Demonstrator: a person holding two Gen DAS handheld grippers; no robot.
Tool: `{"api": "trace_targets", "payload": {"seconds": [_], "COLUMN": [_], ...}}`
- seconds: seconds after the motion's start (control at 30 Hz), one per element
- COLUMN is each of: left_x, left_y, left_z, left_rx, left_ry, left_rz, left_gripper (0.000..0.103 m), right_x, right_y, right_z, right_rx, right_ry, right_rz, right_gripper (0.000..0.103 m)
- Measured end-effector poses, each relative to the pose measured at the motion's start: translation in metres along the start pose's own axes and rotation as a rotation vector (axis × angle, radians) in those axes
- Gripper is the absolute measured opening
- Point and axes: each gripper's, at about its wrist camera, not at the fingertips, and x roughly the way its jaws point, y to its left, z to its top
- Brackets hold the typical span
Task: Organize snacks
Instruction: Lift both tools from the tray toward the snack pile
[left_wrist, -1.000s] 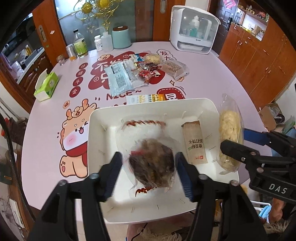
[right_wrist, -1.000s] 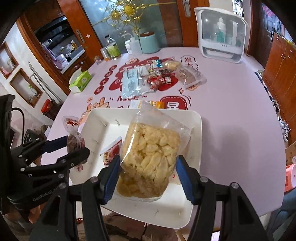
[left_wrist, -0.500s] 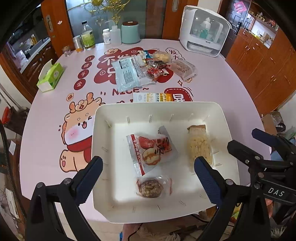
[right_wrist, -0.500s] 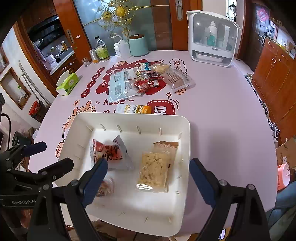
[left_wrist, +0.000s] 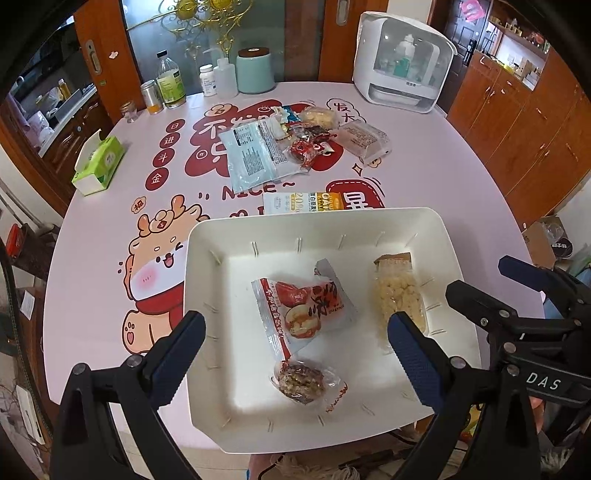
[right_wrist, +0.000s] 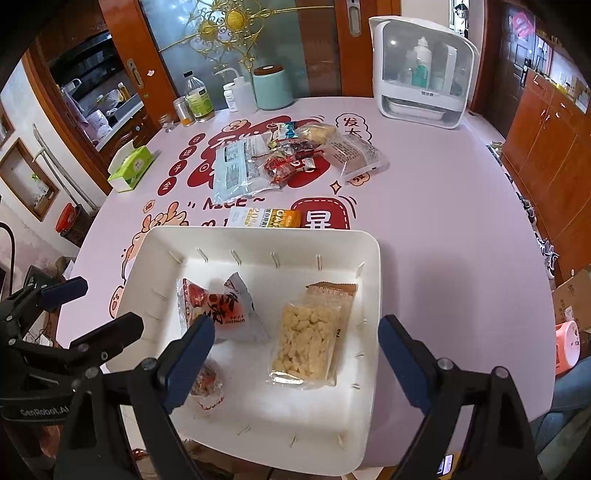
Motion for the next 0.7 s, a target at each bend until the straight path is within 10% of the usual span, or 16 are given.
{"api": "trace_targets", "payload": {"seconds": [0.7], "left_x": [0.031], "left_y": [0.011], "left_z": [0.019], "left_rx": [0.021], "left_ry": [0.066], "left_rz": [-0.030], "left_gripper": [0.099], "right_x": [0.029], "right_y": [0.003], "right_z": [0.009], "right_rx": [0.050], "right_ry": [0.047], "right_rz": [-0.003], "right_gripper": [0.091]}}
